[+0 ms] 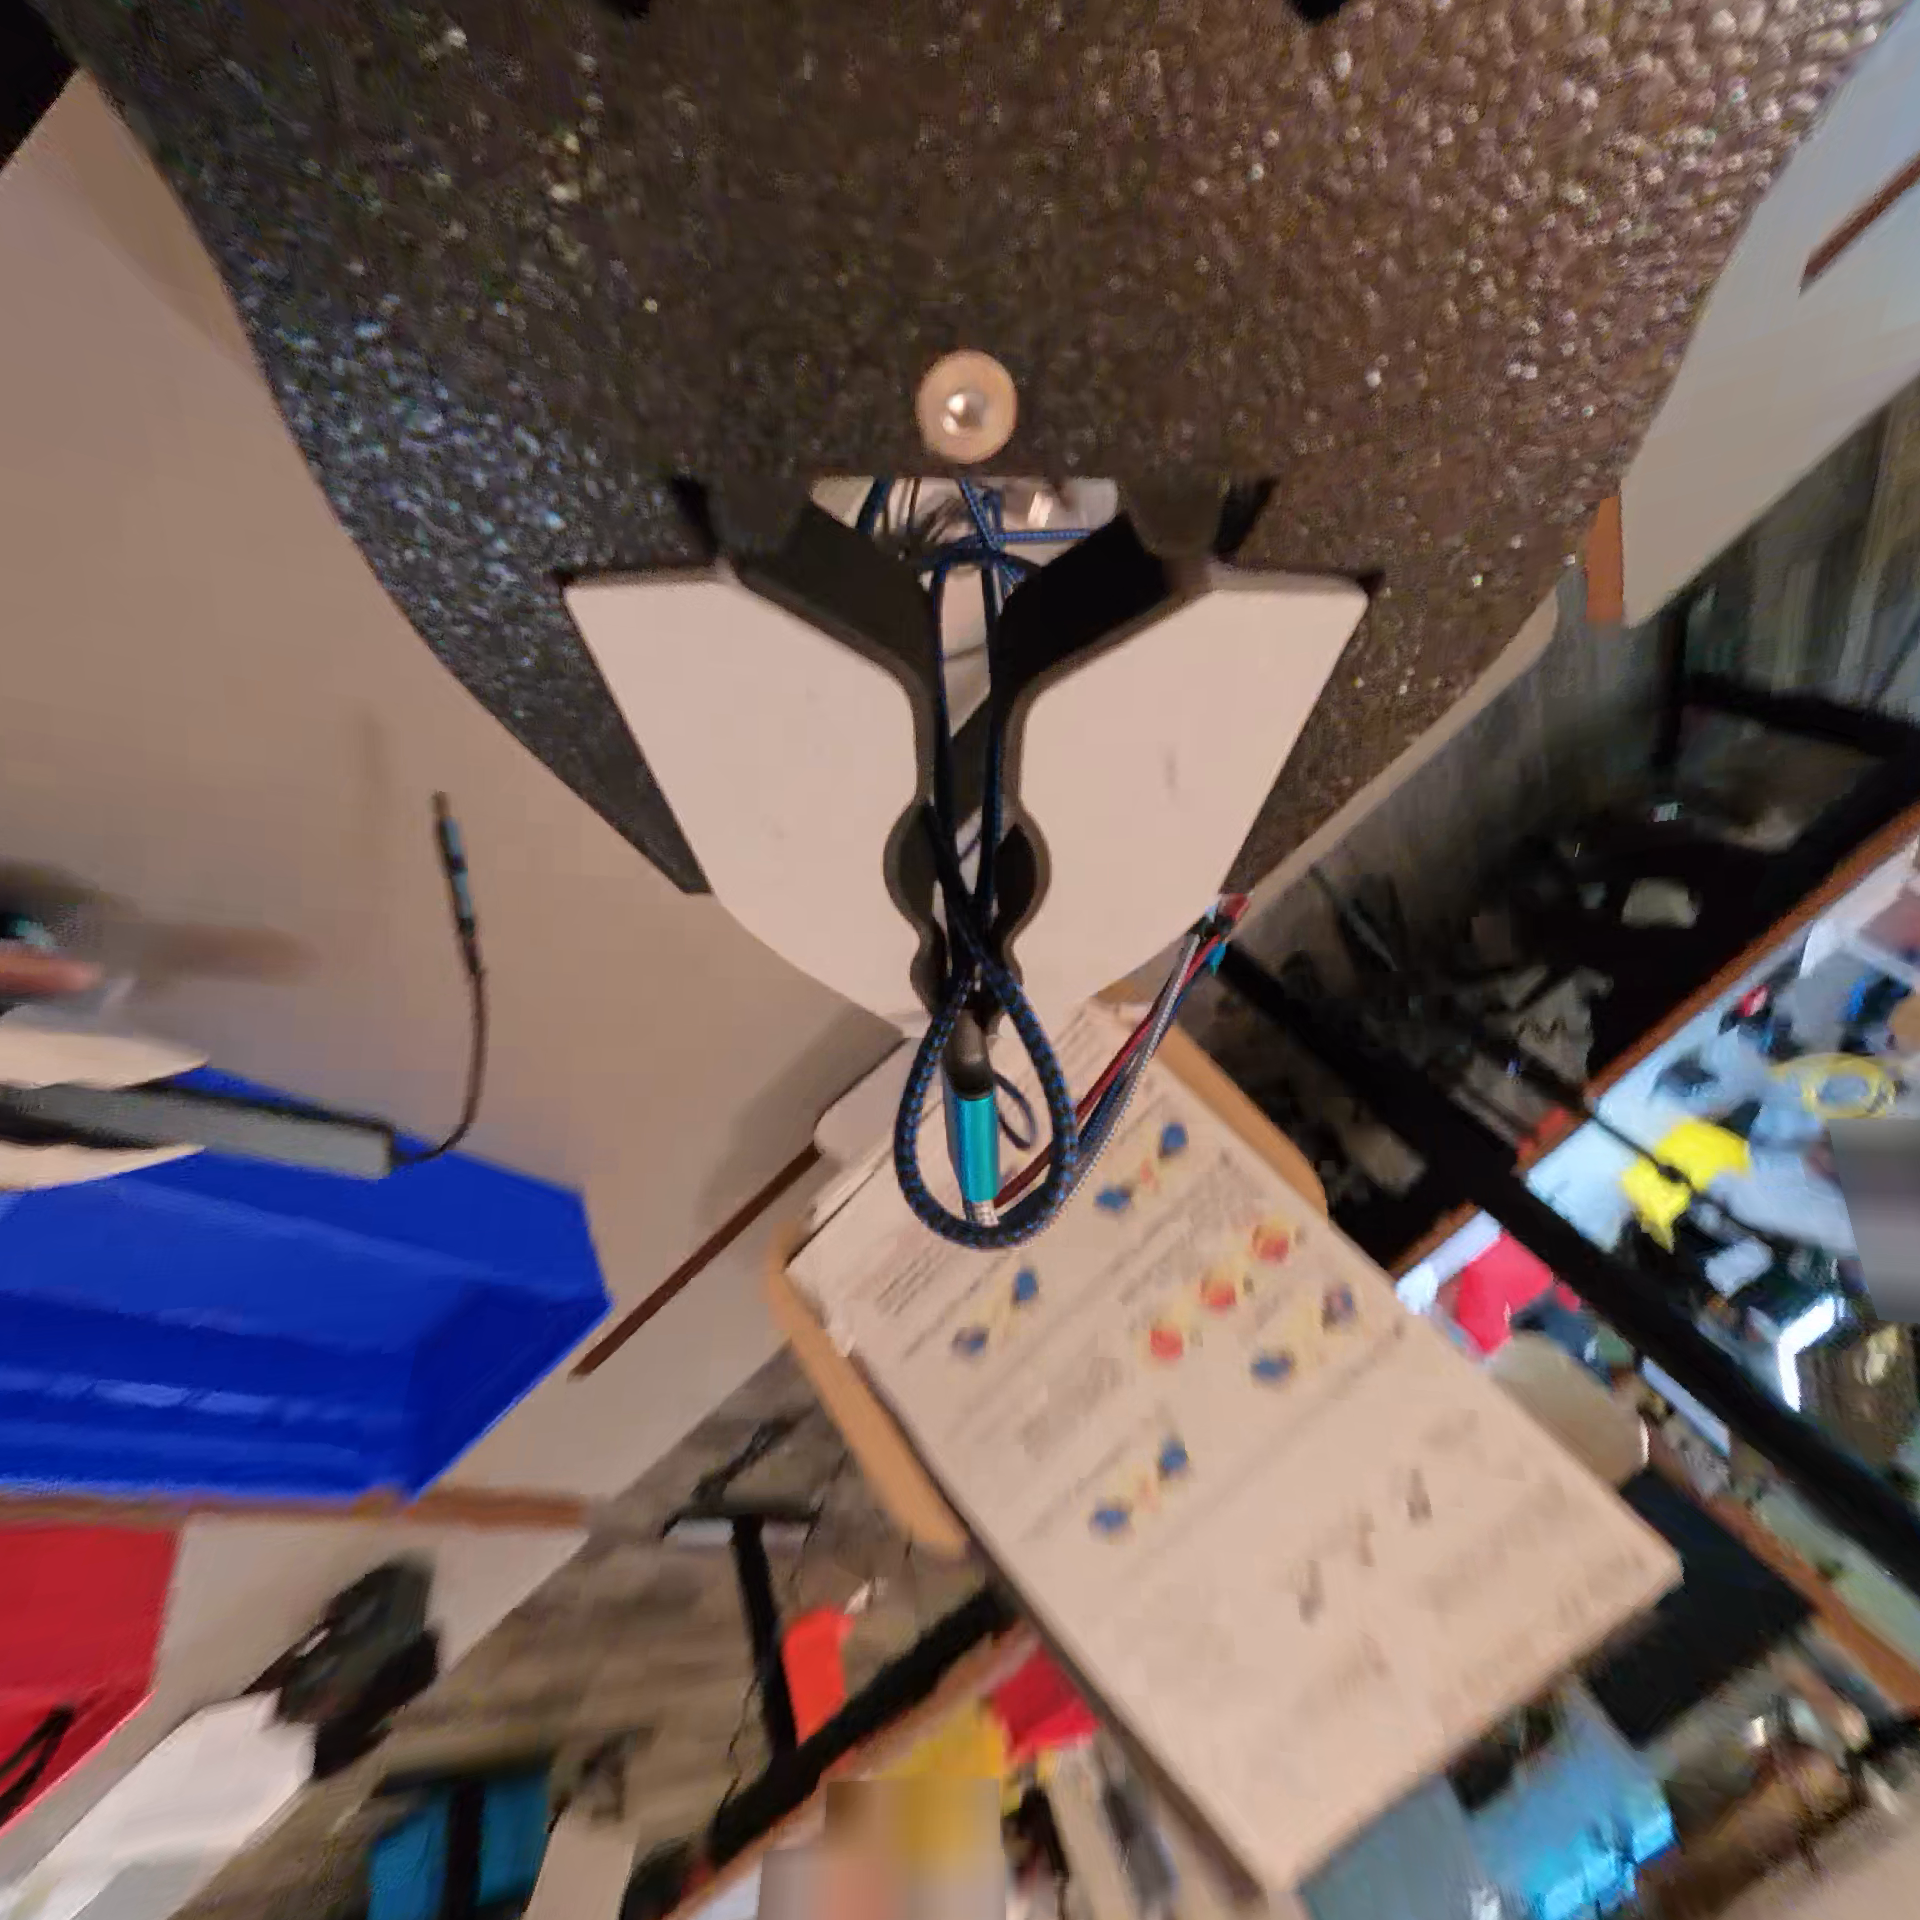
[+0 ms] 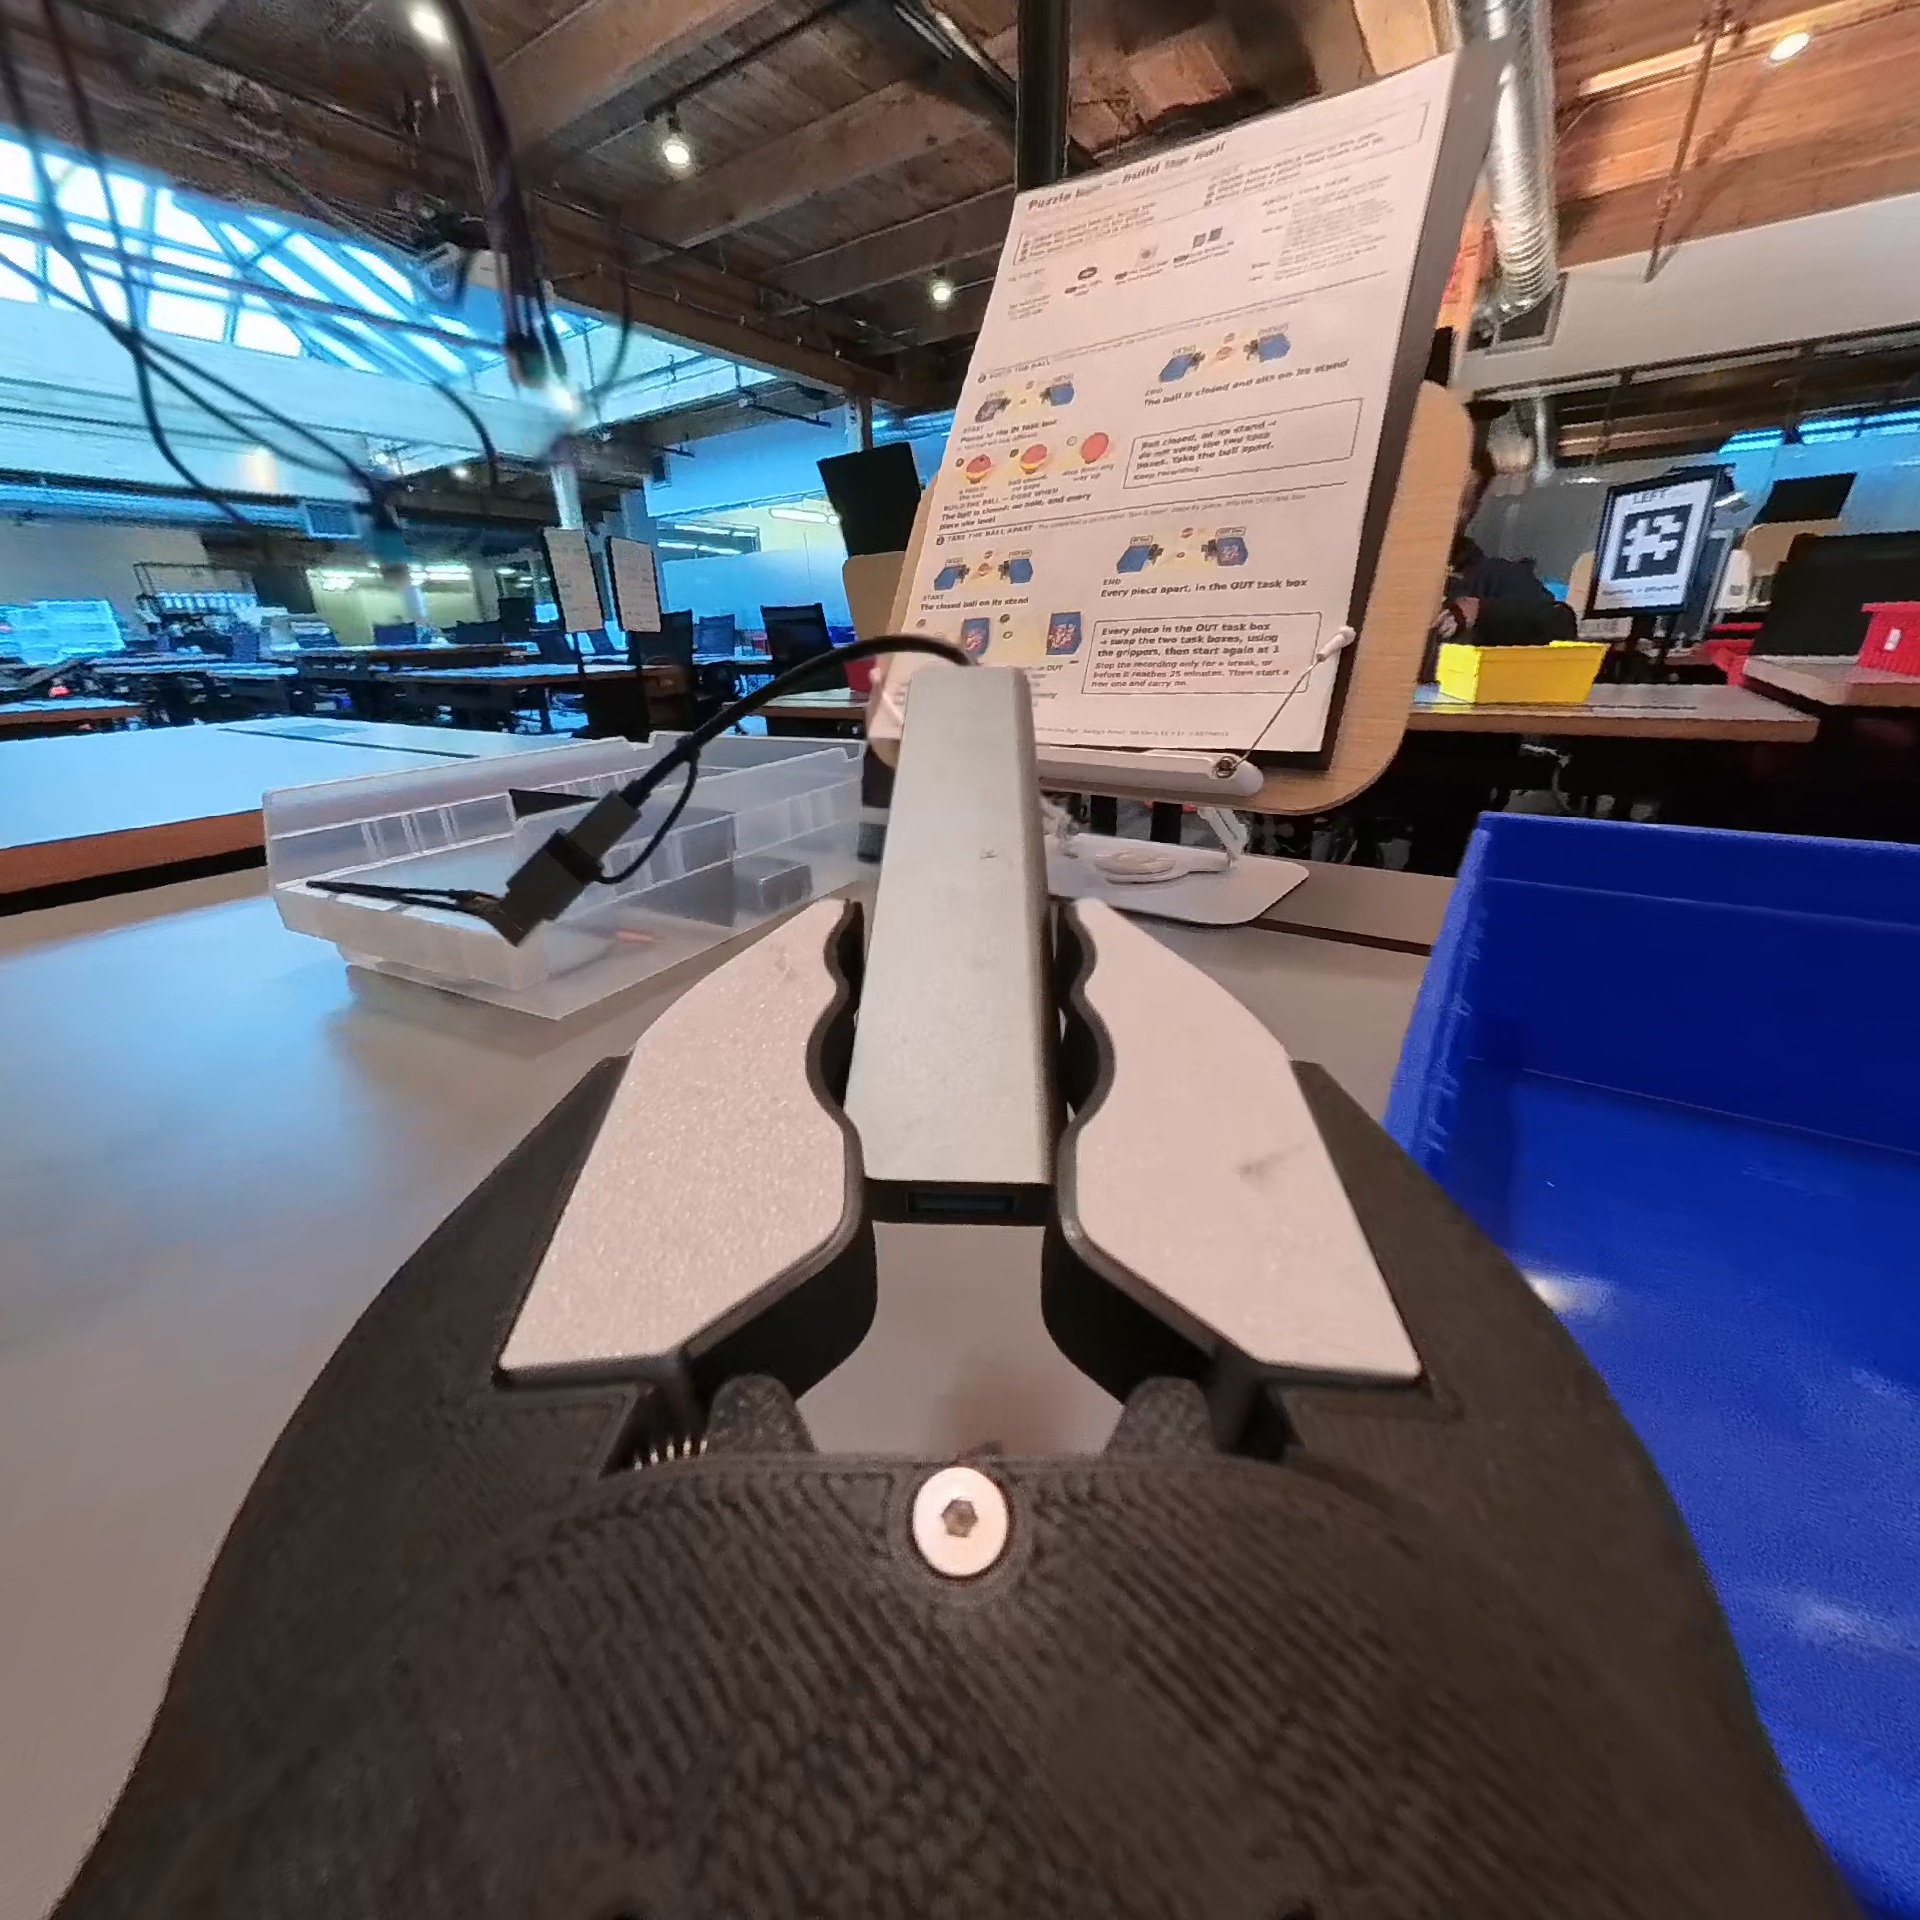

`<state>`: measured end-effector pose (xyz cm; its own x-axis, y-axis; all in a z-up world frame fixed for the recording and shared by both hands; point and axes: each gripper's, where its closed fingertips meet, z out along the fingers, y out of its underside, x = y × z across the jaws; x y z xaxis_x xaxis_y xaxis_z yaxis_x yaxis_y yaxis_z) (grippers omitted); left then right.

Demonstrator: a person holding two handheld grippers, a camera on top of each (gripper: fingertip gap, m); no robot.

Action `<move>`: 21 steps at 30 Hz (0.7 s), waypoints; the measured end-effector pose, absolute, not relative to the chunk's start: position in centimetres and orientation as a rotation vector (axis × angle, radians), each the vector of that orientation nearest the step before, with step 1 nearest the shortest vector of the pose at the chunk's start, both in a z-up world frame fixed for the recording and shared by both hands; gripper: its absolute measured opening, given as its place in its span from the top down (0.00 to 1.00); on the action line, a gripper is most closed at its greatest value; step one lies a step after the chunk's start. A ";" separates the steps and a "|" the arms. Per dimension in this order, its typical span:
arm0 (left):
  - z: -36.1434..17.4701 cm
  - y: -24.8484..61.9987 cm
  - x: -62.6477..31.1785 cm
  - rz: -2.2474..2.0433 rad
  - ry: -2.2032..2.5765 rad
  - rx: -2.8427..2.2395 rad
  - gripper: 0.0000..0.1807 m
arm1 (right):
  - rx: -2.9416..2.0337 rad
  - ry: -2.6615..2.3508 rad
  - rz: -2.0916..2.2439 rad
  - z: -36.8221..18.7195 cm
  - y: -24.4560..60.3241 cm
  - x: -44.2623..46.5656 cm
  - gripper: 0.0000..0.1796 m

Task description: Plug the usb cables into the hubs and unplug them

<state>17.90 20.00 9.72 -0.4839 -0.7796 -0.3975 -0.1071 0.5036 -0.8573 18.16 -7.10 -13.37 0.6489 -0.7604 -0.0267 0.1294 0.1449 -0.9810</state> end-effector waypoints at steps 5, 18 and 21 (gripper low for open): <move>10.4 13.6 13.5 -1.216 2.040 -0.490 0.97 | -1.202 0.669 -0.750 -13.0 -9.5 18.2 0.80; -16.8 9.4 2.9 -1.251 2.619 -0.010 0.97 | -1.155 0.699 -0.890 -12.5 -12.5 18.0 0.80; -21.0 12.8 2.4 -0.948 2.735 -0.079 0.91 | -1.197 0.599 -0.959 -12.0 -10.9 17.1 0.80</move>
